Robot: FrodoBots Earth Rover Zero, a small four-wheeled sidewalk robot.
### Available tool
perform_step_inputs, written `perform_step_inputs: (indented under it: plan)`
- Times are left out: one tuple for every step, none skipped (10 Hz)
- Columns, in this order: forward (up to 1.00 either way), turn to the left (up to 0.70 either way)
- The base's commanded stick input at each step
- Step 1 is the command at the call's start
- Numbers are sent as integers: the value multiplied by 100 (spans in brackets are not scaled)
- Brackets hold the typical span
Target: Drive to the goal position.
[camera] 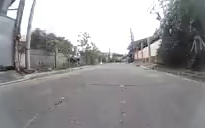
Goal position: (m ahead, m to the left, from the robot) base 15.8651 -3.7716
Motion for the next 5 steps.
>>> perform_step_inputs:
  plan:
    - [100, -35]
    - [100, -35]
    - [100, -35]
    - [100, -35]
    - [100, -35]
